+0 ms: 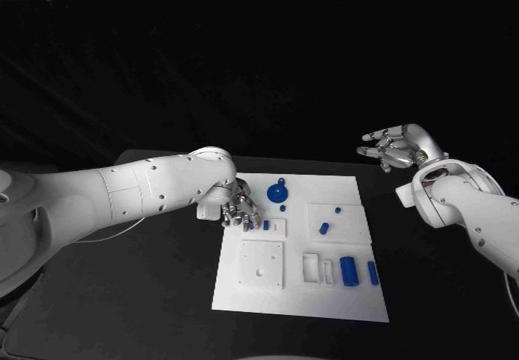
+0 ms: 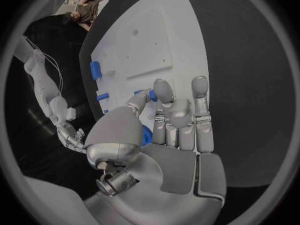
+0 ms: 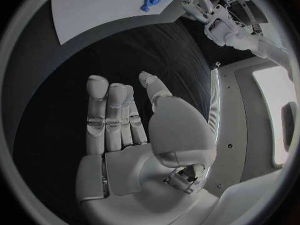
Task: Assemble the parts on the task board
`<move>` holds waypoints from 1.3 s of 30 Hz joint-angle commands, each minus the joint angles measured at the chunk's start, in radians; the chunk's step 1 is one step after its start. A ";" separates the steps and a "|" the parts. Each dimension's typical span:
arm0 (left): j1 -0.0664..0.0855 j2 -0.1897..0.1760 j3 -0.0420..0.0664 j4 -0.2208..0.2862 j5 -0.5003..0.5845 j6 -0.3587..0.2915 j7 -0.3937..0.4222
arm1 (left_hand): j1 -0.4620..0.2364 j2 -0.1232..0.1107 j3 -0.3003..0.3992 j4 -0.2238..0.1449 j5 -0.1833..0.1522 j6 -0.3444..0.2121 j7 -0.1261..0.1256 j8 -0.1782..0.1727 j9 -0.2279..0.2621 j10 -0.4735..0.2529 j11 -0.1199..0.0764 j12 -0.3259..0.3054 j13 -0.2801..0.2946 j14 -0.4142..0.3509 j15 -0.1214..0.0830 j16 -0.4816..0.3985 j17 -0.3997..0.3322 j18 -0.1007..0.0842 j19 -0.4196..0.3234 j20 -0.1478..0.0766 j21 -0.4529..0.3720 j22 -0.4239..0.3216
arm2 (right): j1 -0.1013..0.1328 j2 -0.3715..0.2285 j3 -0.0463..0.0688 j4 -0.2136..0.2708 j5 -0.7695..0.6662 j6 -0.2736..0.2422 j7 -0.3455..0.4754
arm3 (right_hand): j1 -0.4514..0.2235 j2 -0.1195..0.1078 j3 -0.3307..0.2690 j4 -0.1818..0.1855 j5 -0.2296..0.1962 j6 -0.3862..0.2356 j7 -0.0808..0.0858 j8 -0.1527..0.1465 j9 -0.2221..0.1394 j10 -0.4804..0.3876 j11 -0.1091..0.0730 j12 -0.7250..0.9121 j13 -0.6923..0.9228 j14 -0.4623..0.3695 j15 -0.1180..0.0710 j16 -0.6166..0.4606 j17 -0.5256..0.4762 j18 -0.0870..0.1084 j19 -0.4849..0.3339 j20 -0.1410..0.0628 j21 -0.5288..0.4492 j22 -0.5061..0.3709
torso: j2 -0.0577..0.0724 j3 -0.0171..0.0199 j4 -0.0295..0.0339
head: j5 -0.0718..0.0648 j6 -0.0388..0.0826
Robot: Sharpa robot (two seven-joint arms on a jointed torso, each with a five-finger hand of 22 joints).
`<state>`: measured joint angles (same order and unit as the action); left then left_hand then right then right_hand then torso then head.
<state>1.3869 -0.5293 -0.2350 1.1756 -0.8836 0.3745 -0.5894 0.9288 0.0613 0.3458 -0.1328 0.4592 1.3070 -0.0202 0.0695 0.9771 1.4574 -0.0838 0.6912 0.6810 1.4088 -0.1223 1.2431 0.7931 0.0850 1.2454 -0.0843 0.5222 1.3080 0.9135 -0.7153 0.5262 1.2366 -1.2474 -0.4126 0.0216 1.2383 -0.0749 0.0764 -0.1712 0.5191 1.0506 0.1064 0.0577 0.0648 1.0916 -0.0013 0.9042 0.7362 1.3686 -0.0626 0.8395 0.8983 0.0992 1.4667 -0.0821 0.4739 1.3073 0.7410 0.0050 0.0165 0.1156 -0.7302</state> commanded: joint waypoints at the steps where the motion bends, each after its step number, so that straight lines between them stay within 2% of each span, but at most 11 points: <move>1: -0.009 0.001 -0.006 0.002 0.009 -0.013 -0.009 | 0.026 0.018 0.053 -0.055 -0.008 -0.019 -0.011 -0.003 0.000 0.049 0.000 -0.004 0.002 -0.006 0.001 -0.004 0.000 -0.010 -0.002 -0.005 -0.002 0.017 | -0.001 0.001 0.000 0.001 -0.008 0.013 0.007 | -0.012 -0.001 0.003 -0.003 0.007 -0.005 0.002 0.004 -0.001 -0.004 0.004 0.002 0.000 -0.005 0.001 0.004 -0.002 0.006 -0.001 0.002 0.004 0.051 | 0.000 0.0000 -0.0001 | 0.000 0.001; 3: -0.009 0.002 -0.006 0.002 0.012 -0.011 -0.009 | 0.024 0.015 0.049 -0.051 -0.015 -0.020 -0.011 -0.003 0.000 0.049 0.000 -0.005 0.003 -0.007 0.001 -0.005 0.000 -0.010 -0.002 -0.004 -0.003 0.017 | -0.001 0.001 0.000 0.001 -0.008 0.013 0.007 | -0.012 -0.001 0.003 -0.003 0.007 -0.005 0.002 0.004 -0.001 -0.004 0.004 0.002 0.000 -0.005 0.001 0.004 -0.002 0.006 -0.001 0.002 0.004 0.051 | 0.000 0.0001 -0.0002 | 0.000 0.001; 10: -0.009 -0.002 -0.006 0.001 0.017 -0.005 -0.011 | 0.034 -0.019 0.013 -0.015 -0.050 -0.020 -0.015 -0.003 -0.007 0.049 -0.002 -0.010 0.008 -0.007 0.000 -0.007 -0.003 -0.016 0.001 -0.009 -0.011 0.016 | -0.001 0.000 0.000 0.001 -0.008 0.014 0.007 | -0.013 -0.002 0.002 -0.002 0.006 -0.005 0.002 0.004 -0.001 -0.004 0.004 0.002 0.000 -0.005 0.001 0.004 -0.002 0.006 -0.001 0.002 0.002 0.051 | 0.000 0.0006 0.0006 | 0.000 0.000; 12: -0.009 -0.003 -0.006 0.002 0.017 -0.004 -0.011 | 0.029 -0.029 -0.001 -0.005 -0.092 -0.019 -0.016 -0.003 -0.007 0.049 -0.002 -0.011 0.008 -0.007 -0.001 -0.009 -0.005 -0.017 0.002 -0.010 -0.012 0.016 | -0.001 0.000 0.000 0.002 -0.008 0.014 0.006 | -0.013 -0.002 0.002 -0.002 0.006 -0.005 0.002 0.004 -0.001 -0.004 0.004 0.002 0.000 -0.005 0.001 0.004 -0.002 0.006 -0.001 0.002 0.002 0.051 | 0.000 0.0004 0.0002 | 0.000 0.000; 14: -0.009 -0.004 -0.006 0.003 0.016 -0.003 -0.011 | 0.031 -0.036 -0.013 0.004 -0.107 -0.019 -0.017 -0.003 -0.008 0.049 -0.003 -0.012 0.008 -0.007 -0.002 -0.010 -0.007 -0.019 0.003 -0.012 -0.014 0.016 | -0.001 0.000 0.000 0.002 -0.008 0.014 0.006 | -0.013 -0.002 0.002 -0.002 0.006 -0.005 0.002 0.004 -0.001 -0.004 0.004 0.002 0.000 -0.005 0.001 0.004 -0.002 0.006 -0.001 0.002 0.002 0.051 | 0.000 0.0003 0.0001 | 0.001 0.000; 18: -0.009 -0.007 -0.006 0.005 0.015 -0.004 -0.011 | 0.042 -0.072 -0.056 0.048 -0.171 -0.015 -0.020 -0.003 -0.015 0.049 -0.004 -0.015 0.010 -0.008 -0.003 -0.013 -0.008 -0.027 0.006 -0.019 -0.021 0.016 | -0.002 0.000 0.000 0.002 -0.008 0.014 0.007 | -0.013 -0.002 0.002 -0.002 0.006 -0.005 0.002 0.004 -0.001 -0.004 0.004 0.002 0.000 -0.005 0.001 0.004 -0.002 0.006 -0.001 0.002 0.002 0.051 | 0.000 0.0002 -0.0001 | 0.001 0.000; 20: -0.009 -0.008 -0.006 0.006 0.015 -0.004 -0.011 | 0.055 -0.091 -0.069 0.076 -0.188 -0.014 -0.020 -0.003 -0.016 0.049 -0.004 -0.016 0.011 -0.009 -0.004 -0.015 -0.010 -0.031 0.007 -0.023 -0.023 0.016 | -0.002 0.000 0.000 0.002 -0.008 0.014 0.007 | -0.013 -0.002 0.002 -0.002 0.006 -0.005 0.002 0.004 -0.001 -0.004 0.004 0.002 0.000 -0.005 0.001 0.004 -0.002 0.006 -0.001 0.002 0.002 0.051 | 0.000 0.0001 -0.0001 | 0.001 0.000; 24: -0.009 -0.009 -0.006 0.008 0.014 -0.006 -0.011 | 0.089 -0.132 -0.067 0.139 -0.202 -0.011 -0.021 -0.003 -0.017 0.049 -0.005 -0.019 0.014 -0.009 -0.005 -0.016 -0.010 -0.037 0.009 -0.028 -0.028 0.017 | -0.002 0.000 0.000 0.002 -0.008 0.014 0.007 | -0.012 -0.003 -0.001 0.000 0.007 -0.007 0.003 0.004 -0.001 -0.005 0.004 0.002 0.000 -0.005 0.001 0.004 -0.002 0.006 -0.001 0.002 0.003 0.051 | 0.001 0.0002 -0.0003 | 0.002 -0.001; 28: -0.009 -0.011 -0.006 0.010 0.010 -0.010 -0.011 | 0.110 -0.157 -0.065 0.179 -0.210 -0.010 -0.020 -0.003 -0.014 0.048 -0.004 -0.022 0.017 -0.011 -0.006 -0.019 -0.011 -0.041 0.010 -0.032 -0.031 0.017 | -0.002 0.000 0.000 0.001 -0.008 0.014 0.006 | -0.012 -0.003 -0.001 0.000 0.007 -0.007 0.003 0.004 -0.001 -0.005 0.004 0.002 0.000 -0.005 0.001 0.004 -0.002 0.006 -0.001 0.002 0.003 0.051 | 0.000 0.0003 0.0000 | 0.002 -0.001; 31: -0.009 -0.011 -0.006 0.010 0.007 -0.012 -0.010 | 0.120 -0.169 -0.064 0.198 -0.213 -0.011 -0.020 -0.003 -0.012 0.048 -0.004 -0.025 0.019 -0.011 -0.007 -0.021 -0.012 -0.046 0.011 -0.036 -0.034 0.017 | -0.002 0.000 0.000 0.002 -0.008 0.014 0.006 | -0.012 -0.003 -0.001 0.000 0.007 -0.007 0.003 0.004 -0.001 -0.005 0.004 0.002 0.000 -0.005 0.001 0.004 -0.002 0.006 -0.001 0.002 0.003 0.051 | 0.000 0.0003 -0.0005 | 0.002 -0.001; 39: -0.009 -0.012 -0.006 0.010 0.004 -0.020 -0.010 | 0.127 -0.181 -0.064 0.223 -0.223 -0.012 -0.019 -0.003 -0.006 0.047 -0.004 -0.030 0.024 -0.011 -0.008 -0.022 -0.012 -0.050 0.013 -0.041 -0.037 0.017 | -0.002 0.001 0.000 0.001 -0.008 0.014 0.006 | -0.012 -0.003 -0.001 0.000 0.007 -0.007 0.003 0.004 -0.001 -0.005 0.004 0.002 0.000 -0.005 0.001 0.004 -0.002 0.006 -0.001 0.002 0.003 0.051 | 0.001 0.0005 -0.0006 | 0.002 -0.001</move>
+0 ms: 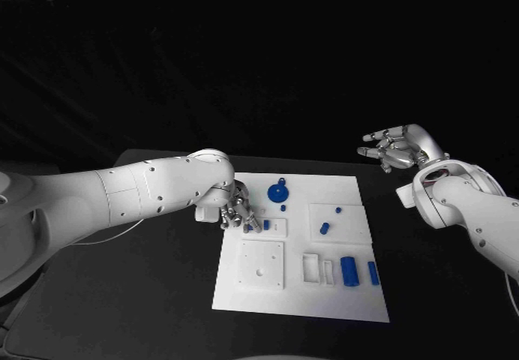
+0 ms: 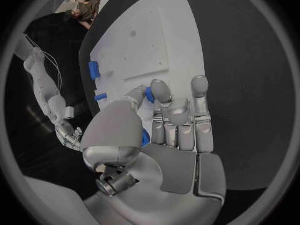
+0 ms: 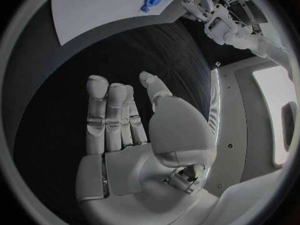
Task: Assemble the parts on the task board
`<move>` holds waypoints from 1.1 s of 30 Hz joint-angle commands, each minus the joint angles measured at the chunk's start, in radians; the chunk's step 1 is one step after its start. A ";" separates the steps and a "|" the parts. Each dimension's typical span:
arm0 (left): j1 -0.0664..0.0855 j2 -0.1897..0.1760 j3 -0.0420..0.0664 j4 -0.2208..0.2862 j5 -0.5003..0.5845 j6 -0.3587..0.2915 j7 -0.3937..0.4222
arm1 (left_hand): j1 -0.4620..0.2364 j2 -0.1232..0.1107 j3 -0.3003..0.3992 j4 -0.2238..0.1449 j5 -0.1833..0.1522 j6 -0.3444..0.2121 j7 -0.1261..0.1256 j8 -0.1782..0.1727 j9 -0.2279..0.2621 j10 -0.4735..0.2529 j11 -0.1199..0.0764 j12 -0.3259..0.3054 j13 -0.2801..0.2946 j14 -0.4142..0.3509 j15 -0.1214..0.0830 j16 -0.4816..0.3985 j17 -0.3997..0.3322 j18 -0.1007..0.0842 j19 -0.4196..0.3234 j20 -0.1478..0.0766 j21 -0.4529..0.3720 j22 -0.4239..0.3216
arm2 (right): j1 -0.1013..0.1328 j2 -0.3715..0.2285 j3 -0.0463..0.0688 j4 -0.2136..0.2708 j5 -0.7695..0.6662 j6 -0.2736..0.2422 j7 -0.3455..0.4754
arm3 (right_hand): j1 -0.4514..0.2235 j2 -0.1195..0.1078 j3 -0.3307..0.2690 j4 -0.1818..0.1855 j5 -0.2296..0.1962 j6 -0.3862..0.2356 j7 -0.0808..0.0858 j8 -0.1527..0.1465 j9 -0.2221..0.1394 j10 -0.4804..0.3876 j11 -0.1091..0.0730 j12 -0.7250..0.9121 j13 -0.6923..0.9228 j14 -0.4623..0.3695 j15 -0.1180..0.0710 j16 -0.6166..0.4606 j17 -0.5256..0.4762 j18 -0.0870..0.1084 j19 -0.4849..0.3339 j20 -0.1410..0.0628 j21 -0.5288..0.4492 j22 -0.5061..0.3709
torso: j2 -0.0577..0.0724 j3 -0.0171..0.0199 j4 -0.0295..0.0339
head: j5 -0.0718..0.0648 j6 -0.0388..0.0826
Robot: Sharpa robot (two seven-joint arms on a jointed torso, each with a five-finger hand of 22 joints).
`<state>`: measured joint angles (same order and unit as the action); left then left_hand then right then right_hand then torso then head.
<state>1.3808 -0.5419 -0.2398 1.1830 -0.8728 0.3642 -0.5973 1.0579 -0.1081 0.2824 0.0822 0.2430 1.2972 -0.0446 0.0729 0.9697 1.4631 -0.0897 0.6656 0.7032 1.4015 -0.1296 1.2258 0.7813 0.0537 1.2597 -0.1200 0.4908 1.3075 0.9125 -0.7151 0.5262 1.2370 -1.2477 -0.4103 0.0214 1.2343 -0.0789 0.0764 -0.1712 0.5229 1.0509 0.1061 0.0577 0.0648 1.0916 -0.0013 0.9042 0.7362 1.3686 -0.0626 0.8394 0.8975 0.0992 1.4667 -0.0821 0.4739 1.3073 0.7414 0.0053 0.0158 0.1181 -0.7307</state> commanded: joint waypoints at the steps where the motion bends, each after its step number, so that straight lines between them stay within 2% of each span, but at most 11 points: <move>1: -0.003 0.001 -0.001 0.002 -0.008 -0.011 -0.002 | -0.001 -0.015 0.000 0.014 -0.009 -0.002 0.005 -0.006 0.002 0.041 0.002 -0.005 0.002 -0.004 0.000 -0.005 0.000 -0.020 -0.001 -0.006 -0.006 0.017 | -0.001 0.000 0.000 0.001 -0.008 0.012 0.006 | -0.008 0.001 -0.001 0.000 0.003 -0.007 0.003 0.004 -0.001 -0.005 0.004 0.002 0.000 -0.005 0.001 0.004 -0.001 0.006 -0.001 0.002 0.003 0.051 | 0.000 0.0002 0.0001 | -0.001 0.000; 7: -0.003 -0.001 -0.001 0.003 -0.013 -0.015 -0.003 | 0.008 -0.035 -0.001 0.050 -0.028 -0.001 0.006 -0.006 0.005 0.041 0.002 -0.009 0.007 -0.005 -0.001 -0.008 -0.001 -0.025 0.000 -0.011 -0.009 0.018 | -0.001 -0.001 0.000 0.000 -0.007 0.012 0.006 | -0.007 0.002 -0.004 0.002 0.004 -0.008 0.003 0.004 -0.001 -0.005 0.005 0.002 0.000 -0.005 0.001 0.004 -0.001 0.006 -0.002 0.002 0.002 0.050 | 0.000 0.0000 0.0003 | -0.003 0.000; 11: -0.002 -0.003 -0.001 0.005 -0.013 -0.017 -0.003 | 0.014 -0.045 -0.002 0.075 -0.063 -0.001 0.008 -0.006 0.004 0.040 0.003 -0.012 0.011 -0.006 -0.002 -0.010 -0.002 -0.027 0.001 -0.014 -0.011 0.017 | -0.001 -0.001 0.000 0.000 -0.007 0.012 0.006 | -0.007 0.002 -0.004 0.002 0.004 -0.008 0.003 0.004 -0.001 -0.005 0.005 0.002 0.000 -0.005 0.001 0.004 -0.001 0.006 -0.002 0.002 0.002 0.050 | 0.000 0.0000 0.0006 | -0.003 0.000; 15: -0.002 -0.004 -0.001 0.006 -0.014 -0.020 -0.003 | 0.019 -0.036 0.001 0.075 -0.059 -0.004 0.008 -0.007 0.003 0.039 0.004 -0.015 0.013 -0.007 -0.002 -0.012 -0.004 -0.028 0.001 -0.014 -0.012 0.017 | -0.001 -0.001 0.000 0.000 -0.007 0.012 0.006 | -0.007 0.002 -0.004 0.002 0.004 -0.008 0.003 0.004 -0.001 -0.005 0.005 0.002 0.000 -0.005 0.001 0.004 -0.001 0.006 -0.002 0.002 0.002 0.050 | 0.000 0.0002 0.0005 | -0.003 0.000; 17: -0.002 -0.005 -0.001 0.007 -0.010 -0.022 -0.003 | 0.031 -0.006 0.006 0.043 0.012 -0.013 0.009 -0.008 0.000 0.039 0.003 -0.016 0.015 -0.006 -0.003 -0.012 -0.004 -0.029 0.001 -0.015 -0.012 0.018 | -0.001 -0.001 0.000 0.000 -0.007 0.013 0.006 | -0.007 0.002 -0.004 0.002 0.004 -0.008 0.003 0.004 -0.001 -0.005 0.005 0.002 0.000 -0.005 0.001 0.004 -0.001 0.006 -0.002 0.002 0.002 0.050 | 0.000 0.0002 0.0006 | -0.003 0.000; 19: -0.002 -0.007 -0.001 0.008 -0.002 -0.026 -0.002 | 0.050 0.038 0.026 -0.016 0.097 -0.027 0.010 -0.008 -0.004 0.038 0.005 -0.019 0.016 -0.007 -0.003 -0.013 -0.004 -0.030 0.000 -0.016 -0.013 0.018 | -0.001 -0.001 0.000 -0.001 -0.007 0.013 0.005 | -0.007 0.002 -0.004 0.002 0.004 -0.008 0.003 0.004 -0.001 -0.005 0.005 0.002 0.000 -0.005 0.001 0.004 -0.001 0.006 -0.002 0.002 0.002 0.050 | 0.000 0.0002 0.0006 | -0.003 0.000; 22: -0.002 -0.009 -0.001 0.010 0.018 -0.030 -0.001 | 0.033 0.097 0.093 -0.142 0.186 -0.039 0.019 -0.007 -0.007 0.038 0.009 -0.026 0.021 -0.009 0.000 -0.015 -0.006 -0.026 -0.002 -0.014 -0.010 0.019 | -0.001 -0.002 0.000 -0.001 -0.007 0.014 0.005 | -0.007 0.002 -0.004 0.002 0.004 -0.008 0.003 0.004 -0.001 -0.005 0.005 0.002 0.000 -0.005 0.001 0.004 -0.001 0.006 -0.002 0.002 0.002 0.050 | 0.000 0.0002 0.0002 | -0.003 0.002; 23: -0.002 -0.011 -0.001 0.012 0.026 -0.031 -0.001 | 0.011 0.115 0.124 -0.189 0.193 -0.039 0.022 -0.006 -0.005 0.037 0.011 -0.029 0.025 -0.009 0.001 -0.014 -0.005 -0.022 -0.004 -0.012 -0.007 0.020 | -0.001 -0.002 0.000 -0.001 -0.007 0.015 0.005 | -0.007 0.002 -0.004 0.002 0.004 -0.008 0.003 0.004 -0.001 -0.005 0.005 0.002 0.000 -0.005 0.001 0.004 -0.001 0.006 -0.002 0.002 0.002 0.050 | 0.000 0.0002 0.0000 | -0.003 0.003; 24: -0.002 -0.013 -0.001 0.014 0.034 -0.032 0.000 | 0.004 0.121 0.188 -0.224 0.147 -0.044 0.027 -0.007 -0.007 0.035 0.013 -0.033 0.027 -0.010 0.003 -0.014 -0.006 -0.019 -0.007 -0.010 -0.004 0.021 | -0.002 -0.002 0.000 -0.001 -0.007 0.015 0.005 | -0.007 0.002 -0.004 0.002 0.004 -0.008 0.003 0.004 -0.001 -0.005 0.005 0.002 0.000 -0.005 0.001 0.004 -0.001 0.006 -0.002 0.002 0.002 0.050 | 0.000 0.0000 0.0001 | -0.003 0.003; 26: -0.002 -0.017 -0.001 0.017 0.049 -0.032 0.002 | -0.039 0.119 0.239 -0.253 0.148 -0.041 0.026 -0.006 0.000 0.037 0.014 -0.037 0.033 -0.012 0.005 -0.015 -0.008 -0.013 -0.010 -0.005 0.005 0.021 | -0.002 -0.002 0.000 -0.001 -0.007 0.017 0.005 | -0.007 0.002 -0.004 0.002 0.004 -0.008 0.003 0.004 -0.001 -0.005 0.005 0.002 0.000 -0.005 0.001 0.004 -0.001 0.006 -0.002 0.002 0.002 0.050 | 0.000 0.0000 0.0002 | -0.003 0.003; 33: -0.001 -0.028 -0.001 0.028 0.091 -0.033 0.006 | -0.049 0.140 0.251 -0.277 0.145 -0.042 0.028 -0.007 0.003 0.035 0.014 -0.044 0.042 -0.017 0.008 -0.014 -0.012 -0.007 -0.020 0.000 0.014 0.020 | -0.004 -0.003 0.000 -0.001 -0.007 0.021 0.004 | -0.007 0.002 -0.004 0.002 0.004 -0.008 0.003 0.004 -0.001 -0.005 0.005 0.002 0.000 -0.005 0.001 0.004 -0.001 0.006 -0.002 0.002 0.002 0.050 | 0.000 0.0001 0.0006 | -0.002 0.005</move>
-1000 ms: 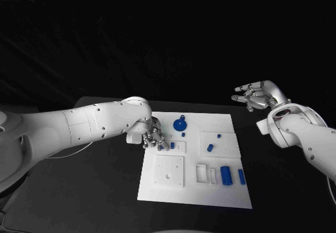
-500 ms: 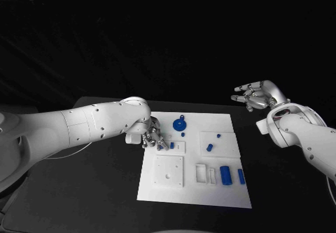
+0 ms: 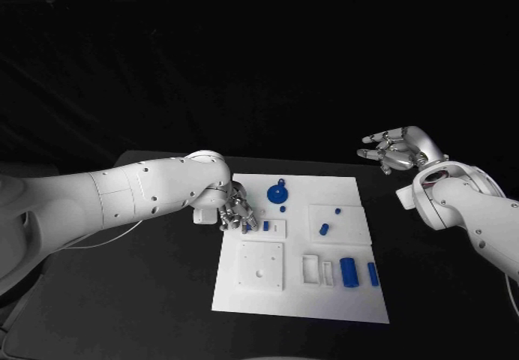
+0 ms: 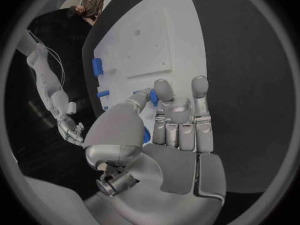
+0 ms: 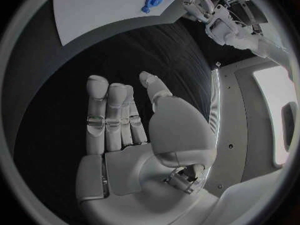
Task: Assemble the parts on the task board
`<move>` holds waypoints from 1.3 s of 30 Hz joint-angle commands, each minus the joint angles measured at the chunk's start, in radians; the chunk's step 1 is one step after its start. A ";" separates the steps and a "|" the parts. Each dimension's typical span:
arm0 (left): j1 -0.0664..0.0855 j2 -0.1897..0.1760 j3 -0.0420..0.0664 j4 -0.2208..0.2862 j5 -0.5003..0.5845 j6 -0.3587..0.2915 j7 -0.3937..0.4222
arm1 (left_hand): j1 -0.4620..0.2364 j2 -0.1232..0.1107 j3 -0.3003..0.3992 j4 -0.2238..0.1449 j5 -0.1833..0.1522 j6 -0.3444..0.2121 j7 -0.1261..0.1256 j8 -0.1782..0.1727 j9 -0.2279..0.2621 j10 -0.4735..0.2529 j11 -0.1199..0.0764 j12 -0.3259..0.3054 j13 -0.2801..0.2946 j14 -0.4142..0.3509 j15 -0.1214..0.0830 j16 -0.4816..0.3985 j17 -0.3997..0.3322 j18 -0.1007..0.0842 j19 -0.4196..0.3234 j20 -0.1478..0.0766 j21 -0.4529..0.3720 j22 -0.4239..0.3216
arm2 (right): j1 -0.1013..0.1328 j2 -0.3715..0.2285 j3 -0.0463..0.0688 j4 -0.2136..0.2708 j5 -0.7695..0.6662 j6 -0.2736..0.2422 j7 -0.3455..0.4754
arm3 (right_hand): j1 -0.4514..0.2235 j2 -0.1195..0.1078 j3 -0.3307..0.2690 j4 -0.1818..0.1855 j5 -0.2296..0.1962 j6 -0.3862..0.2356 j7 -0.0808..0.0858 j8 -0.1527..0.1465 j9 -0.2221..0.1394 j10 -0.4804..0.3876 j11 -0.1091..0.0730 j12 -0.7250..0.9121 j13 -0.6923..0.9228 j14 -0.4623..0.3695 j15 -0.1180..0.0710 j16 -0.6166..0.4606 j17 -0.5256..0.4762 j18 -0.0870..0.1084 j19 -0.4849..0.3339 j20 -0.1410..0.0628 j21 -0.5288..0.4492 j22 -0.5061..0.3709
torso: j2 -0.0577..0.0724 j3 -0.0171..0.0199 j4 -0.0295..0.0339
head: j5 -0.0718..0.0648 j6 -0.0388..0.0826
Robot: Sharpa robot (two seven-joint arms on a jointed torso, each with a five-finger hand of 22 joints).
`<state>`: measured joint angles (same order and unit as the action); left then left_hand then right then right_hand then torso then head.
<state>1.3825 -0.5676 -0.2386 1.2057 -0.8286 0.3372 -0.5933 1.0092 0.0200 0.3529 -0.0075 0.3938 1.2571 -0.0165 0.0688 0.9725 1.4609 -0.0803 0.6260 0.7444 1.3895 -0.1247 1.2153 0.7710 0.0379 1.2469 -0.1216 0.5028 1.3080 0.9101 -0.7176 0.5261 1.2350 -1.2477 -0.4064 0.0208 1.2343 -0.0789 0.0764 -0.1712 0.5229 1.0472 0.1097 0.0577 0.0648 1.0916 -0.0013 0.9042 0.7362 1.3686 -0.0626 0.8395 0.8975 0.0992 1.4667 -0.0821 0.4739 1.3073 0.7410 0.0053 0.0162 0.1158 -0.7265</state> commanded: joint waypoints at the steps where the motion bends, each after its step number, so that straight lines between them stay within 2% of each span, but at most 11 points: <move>1: -0.002 -0.004 -0.002 0.007 0.054 -0.006 0.003 | 0.000 0.014 0.181 -0.188 -0.006 -0.002 0.000 -0.003 0.000 0.038 0.005 -0.004 0.002 -0.005 0.003 -0.003 -0.003 0.009 -0.008 0.002 0.003 0.019 | -0.002 0.000 0.000 0.001 -0.007 0.017 0.004 | -0.007 0.002 -0.004 0.002 0.004 -0.004 0.000 0.004 -0.001 -0.005 0.005 0.002 0.000 -0.005 0.001 0.004 -0.001 0.006 -0.002 0.002 0.002 0.050 | 0.000 0.0003 0.0002 | 0.001 0.001; 9: 0.003 -0.034 0.004 0.030 0.104 -0.012 0.017 | 0.003 0.019 0.179 -0.191 -0.014 -0.003 0.001 -0.003 -0.003 0.036 0.006 -0.006 0.005 -0.010 0.005 -0.004 -0.007 0.012 -0.013 0.007 0.004 0.019 | -0.005 -0.002 0.000 0.009 -0.007 0.019 0.005 | -0.004 0.002 -0.004 0.004 0.004 -0.005 0.000 0.004 -0.001 -0.004 0.004 0.002 0.000 -0.005 0.001 0.004 -0.001 0.006 -0.001 0.002 0.004 0.051 | 0.000 -0.0001 -0.0004 | -0.001 0.005; 15: 0.016 -0.056 0.009 0.044 0.148 -0.029 0.047 | 0.007 0.017 0.176 -0.190 -0.016 -0.001 0.001 -0.003 -0.005 0.037 0.006 -0.006 0.006 -0.010 0.006 -0.003 -0.009 0.016 -0.013 0.009 0.006 0.019 | -0.009 -0.005 0.000 0.020 -0.007 0.019 0.006 | -0.002 0.003 -0.002 0.001 0.004 -0.004 0.000 0.004 -0.001 -0.004 0.004 0.002 0.000 -0.005 0.001 0.004 -0.001 0.006 -0.001 0.002 0.003 0.051 | 0.000 -0.0004 0.0015 | -0.003 0.010; 20: 0.020 -0.074 0.028 0.051 0.188 -0.034 0.085 | 0.012 0.018 0.175 -0.185 -0.021 -0.002 0.001 -0.003 -0.008 0.036 0.006 -0.008 0.007 -0.011 0.006 -0.005 -0.015 0.017 -0.015 0.010 0.006 0.018 | -0.014 -0.007 0.000 0.036 -0.007 0.019 0.011 | -0.002 0.005 0.004 -0.006 0.003 -0.003 0.000 0.004 -0.001 -0.004 0.004 0.001 -0.001 -0.005 0.001 0.004 -0.001 0.006 -0.001 0.002 0.003 0.051 | 0.002 -0.0019 -0.0020 | -0.004 0.018; 24: 0.021 -0.099 0.050 0.059 0.237 -0.016 0.165 | 0.023 0.012 0.171 -0.172 -0.025 -0.005 0.001 -0.002 -0.009 0.034 0.006 -0.011 0.006 -0.014 0.003 -0.009 -0.024 0.009 -0.014 0.001 0.003 0.016 | -0.021 -0.011 0.000 0.062 -0.007 0.024 0.022 | 0.002 0.007 0.010 -0.017 0.001 -0.002 0.000 0.004 -0.001 -0.005 0.004 0.001 -0.001 -0.006 0.000 0.004 -0.001 0.006 -0.001 0.001 0.005 0.051 | 0.001 -0.0014 -0.0011 | -0.003 0.032; 27: 0.022 -0.118 0.061 0.062 0.289 0.025 0.268 | 0.026 0.010 0.170 -0.167 -0.028 -0.007 0.001 -0.002 -0.009 0.031 0.005 -0.013 0.004 -0.018 0.002 -0.013 -0.029 0.002 -0.016 -0.005 -0.003 0.015 | -0.028 -0.014 -0.001 0.090 -0.008 0.034 0.033 | 0.000 0.012 0.020 -0.041 -0.001 -0.001 0.001 0.004 -0.001 -0.004 0.004 0.000 -0.001 -0.005 0.000 0.005 0.000 0.006 -0.002 0.001 0.009 0.052 | 0.001 -0.0009 -0.0001 | -0.006 0.053; 30: 0.022 -0.134 0.065 0.070 0.339 0.075 0.350 | 0.030 0.013 0.166 -0.161 -0.042 -0.012 0.002 -0.002 -0.006 0.025 0.006 -0.011 0.005 -0.023 0.002 -0.013 -0.030 -0.002 -0.019 -0.007 -0.009 0.015 | -0.033 -0.016 -0.002 0.117 -0.010 0.043 0.043 | 0.001 0.016 0.024 -0.053 -0.001 0.000 0.001 0.004 -0.001 -0.005 0.004 0.000 -0.001 -0.005 0.000 0.005 0.000 0.005 -0.002 0.001 0.012 0.053 | 0.000 0.0003 0.0007 | -0.003 0.074; 32: 0.022 -0.148 0.067 0.080 0.371 0.121 0.403 | 0.036 0.018 0.164 -0.158 -0.076 -0.015 0.003 -0.003 -0.005 0.020 0.005 -0.010 0.005 -0.027 0.002 -0.013 -0.029 -0.004 -0.020 -0.008 -0.011 0.015 | -0.040 -0.018 -0.003 0.141 -0.011 0.052 0.054 | 0.000 0.020 0.024 -0.069 -0.004 0.002 0.001 0.004 -0.001 -0.005 0.004 -0.001 -0.001 -0.006 0.000 0.005 0.001 0.005 -0.003 0.001 0.016 0.053 | 0.000 0.0002 -0.0005 | -0.002 0.086; 34: 0.022 -0.159 0.068 0.088 0.408 0.170 0.439 | 0.047 0.020 0.158 -0.151 -0.093 -0.022 0.003 -0.002 -0.010 0.018 -0.001 -0.007 -0.006 -0.032 0.000 -0.008 -0.024 -0.009 -0.022 -0.012 -0.015 0.015 | -0.046 -0.020 -0.004 0.162 -0.011 0.061 0.065 | -0.001 0.026 0.023 -0.088 -0.007 0.001 0.001 0.005 -0.001 -0.004 0.004 -0.001 0.000 -0.007 -0.001 0.005 0.002 0.004 -0.005 0.001 0.022 0.054 | 0.000 -0.0010 -0.0003 | 0.000 0.096; 37: 0.021 -0.182 0.069 0.101 0.477 0.260 0.485 | 0.065 0.019 0.152 -0.144 -0.096 -0.024 0.004 -0.002 -0.016 0.011 0.001 0.005 -0.024 -0.040 0.000 -0.003 -0.021 -0.014 -0.024 -0.015 -0.018 0.017 | -0.055 -0.023 -0.013 0.202 -0.012 0.079 0.084 | 0.005 0.030 0.022 -0.103 -0.010 0.005 0.001 0.004 -0.001 -0.004 0.003 -0.001 0.000 -0.007 -0.001 0.005 0.002 0.004 -0.006 0.000 0.029 0.055 | -0.001 -0.0008 -0.0013 | 0.005 0.113; 39: 0.021 -0.194 0.070 0.105 0.515 0.321 0.501 | 0.076 0.013 0.150 -0.143 -0.092 -0.020 0.005 -0.003 -0.025 0.003 0.001 0.027 -0.048 -0.045 0.001 0.001 -0.021 -0.015 -0.025 -0.015 -0.021 0.018 | -0.060 -0.025 -0.022 0.227 -0.014 0.090 0.095 | 0.012 0.030 0.024 -0.109 -0.011 0.006 0.000 0.004 -0.001 -0.004 0.003 -0.001 0.000 -0.007 -0.001 0.006 0.002 0.003 -0.006 0.000 0.032 0.056 | -0.001 -0.0002 -0.0021 | 0.001 0.134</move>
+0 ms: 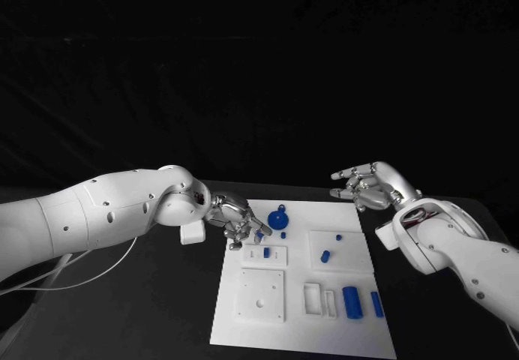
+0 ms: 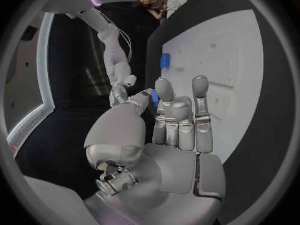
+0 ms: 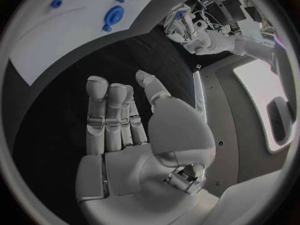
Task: Assemble the parts on the task board
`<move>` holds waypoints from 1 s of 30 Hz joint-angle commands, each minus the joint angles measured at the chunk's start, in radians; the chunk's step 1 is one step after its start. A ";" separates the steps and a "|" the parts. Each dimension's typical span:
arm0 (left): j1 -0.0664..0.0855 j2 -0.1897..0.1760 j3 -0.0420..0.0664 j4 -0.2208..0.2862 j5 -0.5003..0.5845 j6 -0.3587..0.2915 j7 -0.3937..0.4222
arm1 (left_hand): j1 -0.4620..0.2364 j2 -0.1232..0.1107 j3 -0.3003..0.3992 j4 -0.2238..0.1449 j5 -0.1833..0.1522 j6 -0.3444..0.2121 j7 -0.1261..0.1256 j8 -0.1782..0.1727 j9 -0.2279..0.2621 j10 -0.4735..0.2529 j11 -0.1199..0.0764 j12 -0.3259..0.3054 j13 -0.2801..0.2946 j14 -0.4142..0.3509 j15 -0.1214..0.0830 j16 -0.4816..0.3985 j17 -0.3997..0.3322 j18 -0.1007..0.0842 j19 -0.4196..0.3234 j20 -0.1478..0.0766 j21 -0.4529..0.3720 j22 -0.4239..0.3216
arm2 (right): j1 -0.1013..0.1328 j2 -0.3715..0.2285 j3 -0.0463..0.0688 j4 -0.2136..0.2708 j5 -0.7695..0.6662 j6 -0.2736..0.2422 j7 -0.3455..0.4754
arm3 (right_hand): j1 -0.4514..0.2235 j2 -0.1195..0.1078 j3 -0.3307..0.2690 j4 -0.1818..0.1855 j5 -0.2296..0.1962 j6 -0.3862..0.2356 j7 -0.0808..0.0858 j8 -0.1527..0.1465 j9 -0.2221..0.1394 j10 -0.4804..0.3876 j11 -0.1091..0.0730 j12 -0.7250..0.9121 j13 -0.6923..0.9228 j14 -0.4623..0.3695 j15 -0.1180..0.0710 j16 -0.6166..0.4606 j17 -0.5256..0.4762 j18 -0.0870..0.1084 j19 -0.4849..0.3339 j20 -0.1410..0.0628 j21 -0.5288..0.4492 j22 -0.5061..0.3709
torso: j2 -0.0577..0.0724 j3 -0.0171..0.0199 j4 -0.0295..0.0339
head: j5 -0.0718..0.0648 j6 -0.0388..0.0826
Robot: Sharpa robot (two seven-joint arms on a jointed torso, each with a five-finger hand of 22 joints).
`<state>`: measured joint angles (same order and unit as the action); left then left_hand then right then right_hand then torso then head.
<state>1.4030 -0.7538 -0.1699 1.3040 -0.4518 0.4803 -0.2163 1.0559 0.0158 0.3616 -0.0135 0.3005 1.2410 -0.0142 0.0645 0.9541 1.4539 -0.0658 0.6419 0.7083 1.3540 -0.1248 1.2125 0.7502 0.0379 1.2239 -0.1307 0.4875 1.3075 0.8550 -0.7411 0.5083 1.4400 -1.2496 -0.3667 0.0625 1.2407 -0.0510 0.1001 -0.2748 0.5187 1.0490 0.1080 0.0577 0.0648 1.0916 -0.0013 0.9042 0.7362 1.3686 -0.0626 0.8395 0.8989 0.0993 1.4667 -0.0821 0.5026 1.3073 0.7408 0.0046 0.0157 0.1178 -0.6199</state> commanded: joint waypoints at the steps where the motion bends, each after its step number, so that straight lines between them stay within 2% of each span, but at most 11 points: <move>1: 0.000 -0.015 0.001 0.008 0.159 0.210 0.128 | 0.032 0.015 0.141 -0.139 0.005 -0.003 0.002 0.002 -0.013 0.007 -0.013 0.016 -0.019 -0.010 0.001 0.005 0.000 -0.015 -0.003 -0.006 -0.006 0.019 | -0.007 -0.002 -0.008 0.036 -0.014 0.056 0.058 | 0.010 0.003 0.001 -0.008 -0.009 0.005 0.002 0.004 -0.001 -0.004 0.003 -0.001 0.000 -0.007 -0.001 0.006 0.001 0.003 -0.007 0.000 0.004 0.056 | -0.001 0.0007 -0.0021 | -0.003 0.038; 3: 0.000 -0.024 0.002 0.009 0.185 0.260 0.134 | 0.033 0.015 0.140 -0.142 0.009 -0.003 0.002 0.002 -0.017 0.003 -0.014 0.022 -0.027 -0.012 0.000 0.006 0.000 -0.015 -0.004 -0.007 -0.004 0.019 | -0.010 -0.004 -0.016 0.060 -0.022 0.064 0.066 | 0.018 0.002 0.000 -0.009 -0.015 0.005 0.003 0.004 -0.001 -0.004 0.003 -0.001 0.000 -0.007 -0.001 0.006 0.002 0.003 -0.008 0.000 0.008 0.057 | 0.000 0.0015 -0.0010 | -0.004 0.051; 5: -0.001 -0.031 0.002 0.008 0.203 0.301 0.133 | 0.033 0.013 0.140 -0.145 0.016 0.000 0.002 0.003 -0.016 0.002 -0.014 0.024 -0.029 -0.012 0.000 0.007 0.000 -0.015 -0.004 -0.007 -0.004 0.019 | -0.013 -0.005 -0.024 0.083 -0.032 0.072 0.075 | 0.025 0.001 -0.002 -0.009 -0.023 0.006 0.002 0.004 -0.001 -0.003 0.003 -0.001 0.001 -0.007 -0.001 0.007 0.002 0.003 -0.009 0.000 0.013 0.058 | -0.001 0.0005 0.0002 | -0.003 0.056; 6: -0.001 -0.033 0.002 0.007 0.212 0.322 0.129 | 0.033 0.013 0.140 -0.145 0.018 0.001 0.002 0.003 -0.016 0.002 -0.014 0.025 -0.030 -0.013 0.000 0.007 0.000 -0.015 -0.004 -0.007 -0.004 0.019 | -0.015 -0.005 -0.029 0.094 -0.037 0.077 0.078 | 0.028 0.001 -0.002 -0.009 -0.027 0.007 0.002 0.004 -0.001 -0.003 0.003 0.000 0.001 -0.007 -0.001 0.007 0.003 0.003 -0.009 0.000 0.014 0.058 | -0.001 -0.0008 0.0008 | -0.004 0.054; 8: -0.002 -0.038 0.002 0.002 0.230 0.374 0.115 | 0.033 0.011 0.140 -0.147 0.020 0.002 0.001 0.002 -0.017 0.001 -0.014 0.026 -0.032 -0.014 0.000 0.007 -0.001 -0.015 -0.004 -0.007 -0.004 0.019 | -0.017 -0.005 -0.040 0.122 -0.051 0.092 0.087 | 0.034 0.002 -0.006 -0.009 -0.047 0.006 0.002 0.004 -0.001 -0.003 0.004 0.000 0.002 -0.007 -0.001 0.007 0.003 0.003 -0.010 0.000 0.016 0.057 | 0.000 -0.0003 -0.0009 | 0.000 0.054; 13: -0.005 -0.045 0.003 -0.008 0.248 0.438 0.087 | 0.034 0.008 0.140 -0.150 0.027 0.004 0.002 0.002 -0.019 0.000 -0.013 0.028 -0.037 -0.015 0.000 0.007 -0.001 -0.015 -0.005 -0.007 -0.002 0.020 | -0.019 -0.008 -0.065 0.167 -0.069 0.125 0.103 | 0.053 0.011 -0.037 -0.010 -0.066 0.009 0.002 0.004 -0.001 -0.005 0.004 0.000 0.005 -0.008 0.000 0.006 0.004 0.003 -0.016 0.001 0.025 0.056 | 0.001 -0.0001 -0.0009 | 0.000 0.042; 19: -0.007 -0.052 0.007 -0.015 0.242 0.452 0.086 | 0.039 0.006 0.138 -0.150 0.033 0.006 0.002 0.002 -0.028 -0.001 -0.014 0.037 -0.047 -0.015 0.000 0.011 0.001 -0.015 -0.006 -0.008 0.002 0.020 | -0.021 -0.008 -0.091 0.221 -0.075 0.152 0.116 | 0.060 0.013 -0.052 -0.010 -0.089 0.011 0.002 0.004 -0.001 -0.005 0.005 0.001 0.006 -0.009 0.000 0.005 0.005 0.002 -0.018 0.001 0.024 0.056 | 0.001 0.0017 -0.0002 | -0.004 0.037; 21: -0.007 -0.052 0.008 -0.018 0.231 0.444 0.093 | 0.038 -0.002 0.140 -0.153 0.078 0.010 0.001 0.004 -0.025 0.002 -0.017 0.040 -0.048 -0.008 -0.003 0.018 0.010 -0.014 -0.002 -0.010 0.006 0.020 | -0.021 -0.009 -0.098 0.237 -0.081 0.150 0.115 | 0.060 0.013 -0.052 -0.010 -0.089 0.011 0.002 0.004 -0.001 -0.005 0.005 0.001 0.006 -0.009 0.000 0.005 0.005 0.002 -0.018 0.001 0.024 0.056 | 0.001 0.0023 -0.0007 | -0.010 0.037; 22: -0.007 -0.052 0.008 -0.018 0.227 0.442 0.094 | 0.033 -0.005 0.145 -0.154 0.085 0.012 0.000 0.002 -0.021 0.004 -0.017 0.042 -0.050 -0.005 -0.003 0.018 0.011 -0.014 -0.001 -0.011 0.010 0.020 | -0.021 -0.009 -0.100 0.246 -0.085 0.149 0.115 | 0.062 0.016 -0.061 -0.010 -0.088 0.008 0.002 0.004 -0.001 -0.005 0.005 0.002 0.007 -0.008 0.000 0.005 0.005 0.003 -0.018 0.001 0.023 0.056 | 0.001 0.0023 -0.0007 | -0.008 0.036; 24: -0.007 -0.051 0.009 -0.018 0.221 0.438 0.095 | 0.033 -0.006 0.146 -0.154 0.087 0.013 -0.001 0.003 -0.020 0.004 -0.017 0.042 -0.051 -0.005 -0.003 0.018 0.011 -0.014 -0.001 -0.011 0.011 0.020 | -0.021 -0.009 -0.105 0.261 -0.090 0.145 0.115 | 0.060 0.016 -0.069 -0.009 -0.087 0.006 0.002 0.004 -0.001 -0.004 0.005 0.002 0.006 -0.008 0.000 0.005 0.004 0.003 -0.018 0.001 0.024 0.056 | 0.001 0.0025 -0.0006 | -0.002 0.033; 30: -0.007 -0.048 0.009 -0.017 0.210 0.436 0.091 | 0.032 -0.008 0.147 -0.154 0.088 0.013 -0.001 0.002 -0.019 0.005 -0.017 0.042 -0.053 -0.004 -0.003 0.018 0.011 -0.013 -0.002 -0.011 0.013 0.020 | -0.022 -0.003 -0.110 0.288 -0.078 0.136 0.122 | 0.059 0.023 -0.100 -0.008 -0.083 0.002 0.003 0.004 -0.001 -0.004 0.006 0.002 0.007 -0.008 0.001 0.004 0.003 0.003 -0.017 0.002 0.022 0.056 | 0.001 0.0010 0.0011 | -0.002 0.027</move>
<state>1.3958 -0.8038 -0.1613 1.2845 -0.2362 0.8942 -0.1326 1.0751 0.0041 0.3573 -0.0177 0.3844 1.2490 -0.0144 0.0637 0.9341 1.4509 -0.0688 0.6806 0.6572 1.3459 -0.1232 1.2269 0.7605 0.0379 1.2204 -0.1341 0.4954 1.3078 0.8344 -0.7464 0.3991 1.7214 -1.3216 -0.2449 0.1622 1.2978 -0.0316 0.0045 -0.2837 0.4337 1.0545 0.1101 0.0577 0.0648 1.0917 -0.0013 0.9042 0.7414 1.3686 -0.0626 0.8432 0.9025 0.0991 1.4558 -0.0785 0.5260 1.3073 0.7417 0.0063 0.0157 0.1139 -0.5905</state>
